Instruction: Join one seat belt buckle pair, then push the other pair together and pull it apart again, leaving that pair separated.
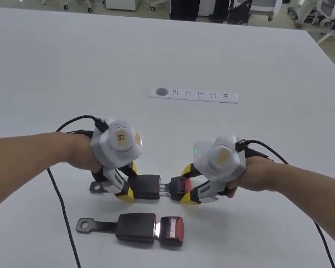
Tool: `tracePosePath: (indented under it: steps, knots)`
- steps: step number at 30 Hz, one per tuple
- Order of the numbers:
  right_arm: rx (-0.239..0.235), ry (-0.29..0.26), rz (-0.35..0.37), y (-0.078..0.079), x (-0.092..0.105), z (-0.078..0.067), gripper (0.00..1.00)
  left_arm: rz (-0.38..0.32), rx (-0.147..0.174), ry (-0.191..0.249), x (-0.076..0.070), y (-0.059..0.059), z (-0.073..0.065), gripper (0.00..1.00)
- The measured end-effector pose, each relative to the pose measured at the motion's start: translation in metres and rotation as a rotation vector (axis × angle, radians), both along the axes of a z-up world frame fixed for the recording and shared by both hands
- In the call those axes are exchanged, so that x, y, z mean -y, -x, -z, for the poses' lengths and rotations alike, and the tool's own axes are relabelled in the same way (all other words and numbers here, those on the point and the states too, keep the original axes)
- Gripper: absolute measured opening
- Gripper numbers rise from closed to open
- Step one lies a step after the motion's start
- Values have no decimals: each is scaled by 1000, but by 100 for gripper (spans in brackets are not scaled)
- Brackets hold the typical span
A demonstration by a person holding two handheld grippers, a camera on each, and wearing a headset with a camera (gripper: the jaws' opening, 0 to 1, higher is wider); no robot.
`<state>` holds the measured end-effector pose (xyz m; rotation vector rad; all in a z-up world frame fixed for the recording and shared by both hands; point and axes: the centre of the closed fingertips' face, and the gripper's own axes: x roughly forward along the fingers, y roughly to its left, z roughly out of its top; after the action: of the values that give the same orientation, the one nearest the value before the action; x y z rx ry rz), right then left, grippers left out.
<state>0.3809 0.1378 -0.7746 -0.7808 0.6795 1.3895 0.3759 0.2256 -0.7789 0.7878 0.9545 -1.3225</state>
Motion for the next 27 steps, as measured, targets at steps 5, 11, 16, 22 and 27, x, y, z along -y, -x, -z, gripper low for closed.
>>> tracePosePath:
  steps: [5,11,16,22,27]
  knots:
    - [6,-6,5,0,0,-1,31,3,2,-1,-1,-1,1,31]
    - [5,-12,14,2,-1,-2,31,3,4,4,0,0,1,31]
    - [3,-16,19,2,-1,-2,30,-1,8,11,0,0,1,31]
    - [6,-13,18,2,-3,-3,30,5,10,9,0,0,0,31]
    - [6,-12,24,2,-3,-1,30,7,11,11,0,0,0,31]
